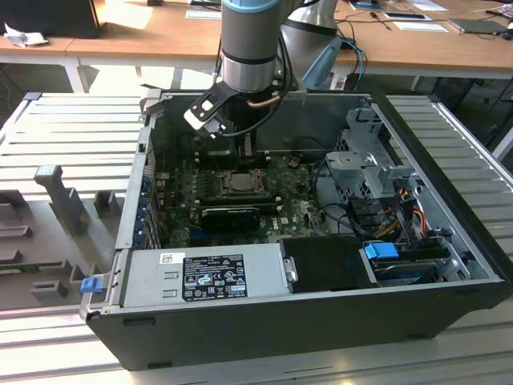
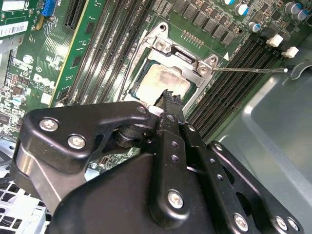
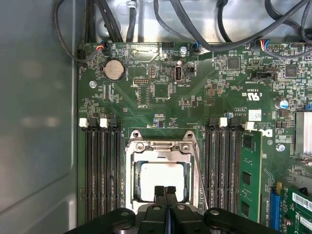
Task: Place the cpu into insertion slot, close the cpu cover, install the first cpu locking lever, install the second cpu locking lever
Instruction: 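Install the first cpu locking lever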
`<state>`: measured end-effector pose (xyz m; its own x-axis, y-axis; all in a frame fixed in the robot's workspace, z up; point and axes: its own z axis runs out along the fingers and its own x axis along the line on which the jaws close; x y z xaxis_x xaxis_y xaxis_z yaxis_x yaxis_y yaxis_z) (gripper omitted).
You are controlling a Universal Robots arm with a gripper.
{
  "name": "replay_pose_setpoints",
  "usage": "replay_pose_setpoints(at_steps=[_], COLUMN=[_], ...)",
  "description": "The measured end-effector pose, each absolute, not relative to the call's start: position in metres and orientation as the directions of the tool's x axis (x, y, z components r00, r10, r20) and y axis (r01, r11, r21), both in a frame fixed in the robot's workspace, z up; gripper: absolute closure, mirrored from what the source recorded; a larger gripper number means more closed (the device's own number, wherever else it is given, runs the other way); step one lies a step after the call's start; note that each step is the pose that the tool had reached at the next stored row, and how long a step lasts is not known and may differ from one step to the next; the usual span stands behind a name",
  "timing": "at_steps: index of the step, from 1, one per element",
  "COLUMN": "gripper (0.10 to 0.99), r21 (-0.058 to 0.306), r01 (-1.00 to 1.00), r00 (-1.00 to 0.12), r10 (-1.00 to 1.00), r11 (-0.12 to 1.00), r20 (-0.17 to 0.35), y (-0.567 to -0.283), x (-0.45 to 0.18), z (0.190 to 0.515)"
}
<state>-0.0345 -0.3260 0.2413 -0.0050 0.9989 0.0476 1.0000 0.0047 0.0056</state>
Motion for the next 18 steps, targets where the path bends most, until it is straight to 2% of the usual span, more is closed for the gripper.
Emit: replay_pose_setpoints(at_steps=[18], gripper=[0.98], r21=[0.006], r01=[1.0], r00=[-0.005], r10=[0.999], r11=[0.005], r20=[0.048], y=[-0.326], x=[-0.0345], z=[0.2505])
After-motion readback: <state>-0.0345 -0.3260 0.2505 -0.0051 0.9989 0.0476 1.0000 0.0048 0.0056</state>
